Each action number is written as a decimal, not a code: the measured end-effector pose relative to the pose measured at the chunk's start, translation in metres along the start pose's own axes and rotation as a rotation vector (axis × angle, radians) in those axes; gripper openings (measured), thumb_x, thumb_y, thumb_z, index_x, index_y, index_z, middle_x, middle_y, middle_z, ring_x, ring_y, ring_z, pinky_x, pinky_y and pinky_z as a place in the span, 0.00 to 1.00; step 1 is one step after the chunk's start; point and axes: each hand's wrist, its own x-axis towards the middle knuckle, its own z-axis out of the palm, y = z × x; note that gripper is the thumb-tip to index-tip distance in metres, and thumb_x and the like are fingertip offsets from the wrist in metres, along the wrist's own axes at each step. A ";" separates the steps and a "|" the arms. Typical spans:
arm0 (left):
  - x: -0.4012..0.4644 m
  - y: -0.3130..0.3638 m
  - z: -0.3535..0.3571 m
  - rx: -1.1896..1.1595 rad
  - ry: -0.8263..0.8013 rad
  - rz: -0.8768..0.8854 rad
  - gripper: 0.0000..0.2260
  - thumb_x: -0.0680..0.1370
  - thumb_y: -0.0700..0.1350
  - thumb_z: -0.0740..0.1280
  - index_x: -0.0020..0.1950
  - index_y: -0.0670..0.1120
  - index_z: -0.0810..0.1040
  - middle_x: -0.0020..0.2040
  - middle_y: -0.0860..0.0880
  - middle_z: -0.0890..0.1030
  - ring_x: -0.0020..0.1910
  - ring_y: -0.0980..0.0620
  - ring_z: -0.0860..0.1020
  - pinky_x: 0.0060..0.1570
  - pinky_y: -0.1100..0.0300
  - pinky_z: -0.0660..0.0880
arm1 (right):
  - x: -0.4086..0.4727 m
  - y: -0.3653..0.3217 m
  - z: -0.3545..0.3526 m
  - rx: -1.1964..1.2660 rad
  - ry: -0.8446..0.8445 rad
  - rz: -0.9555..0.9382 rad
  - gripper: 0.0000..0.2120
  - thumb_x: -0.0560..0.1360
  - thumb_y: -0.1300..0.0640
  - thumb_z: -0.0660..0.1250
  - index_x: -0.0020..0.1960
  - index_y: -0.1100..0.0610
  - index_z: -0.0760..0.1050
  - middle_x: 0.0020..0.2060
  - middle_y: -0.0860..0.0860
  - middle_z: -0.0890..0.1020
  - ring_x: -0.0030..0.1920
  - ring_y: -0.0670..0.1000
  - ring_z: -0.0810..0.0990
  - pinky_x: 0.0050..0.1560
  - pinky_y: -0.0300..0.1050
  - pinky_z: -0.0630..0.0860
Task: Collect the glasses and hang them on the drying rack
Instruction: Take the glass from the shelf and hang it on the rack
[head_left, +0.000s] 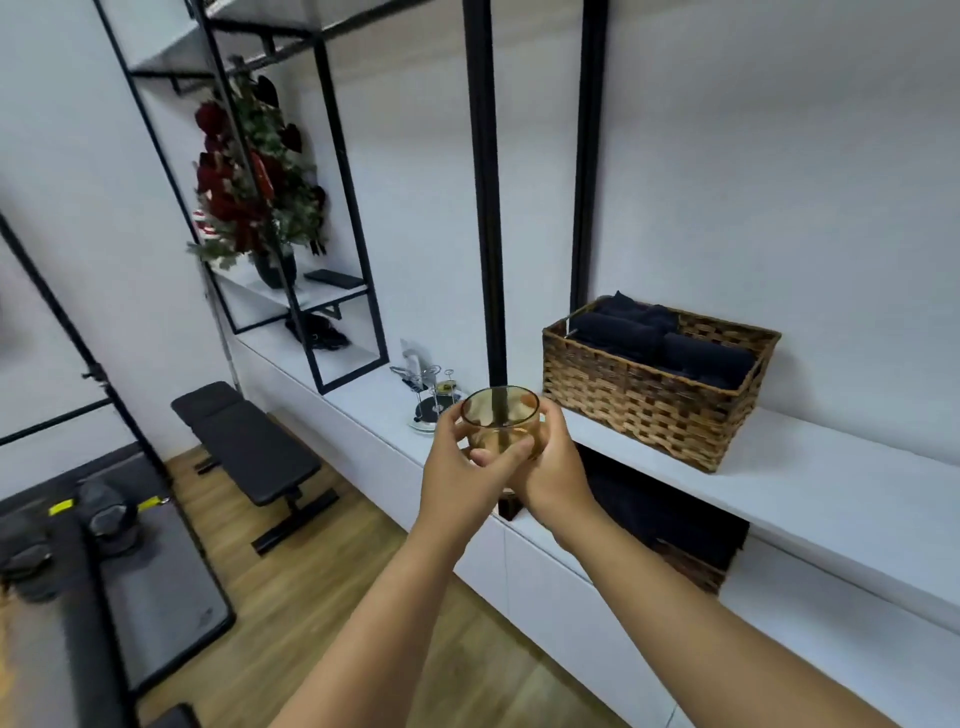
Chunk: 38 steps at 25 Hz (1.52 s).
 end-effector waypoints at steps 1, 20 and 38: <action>0.001 -0.004 -0.017 0.006 0.058 0.000 0.34 0.67 0.55 0.84 0.68 0.60 0.72 0.61 0.60 0.80 0.52 0.64 0.82 0.50 0.57 0.84 | 0.000 -0.001 0.022 0.020 -0.020 -0.007 0.37 0.67 0.63 0.84 0.69 0.48 0.70 0.59 0.50 0.85 0.56 0.51 0.87 0.45 0.43 0.84; 0.166 -0.050 -0.188 0.182 0.436 0.010 0.37 0.64 0.57 0.84 0.69 0.55 0.73 0.59 0.56 0.82 0.52 0.64 0.81 0.43 0.72 0.78 | 0.153 0.022 0.244 0.132 -0.354 0.000 0.31 0.70 0.53 0.81 0.68 0.43 0.72 0.57 0.47 0.87 0.56 0.48 0.86 0.59 0.60 0.83; 0.378 -0.086 -0.274 0.175 0.339 -0.001 0.51 0.67 0.58 0.83 0.82 0.58 0.56 0.53 0.65 0.74 0.52 0.71 0.73 0.55 0.65 0.72 | 0.356 0.090 0.347 0.302 -0.511 0.101 0.22 0.76 0.64 0.76 0.67 0.52 0.78 0.62 0.52 0.84 0.65 0.56 0.82 0.67 0.65 0.77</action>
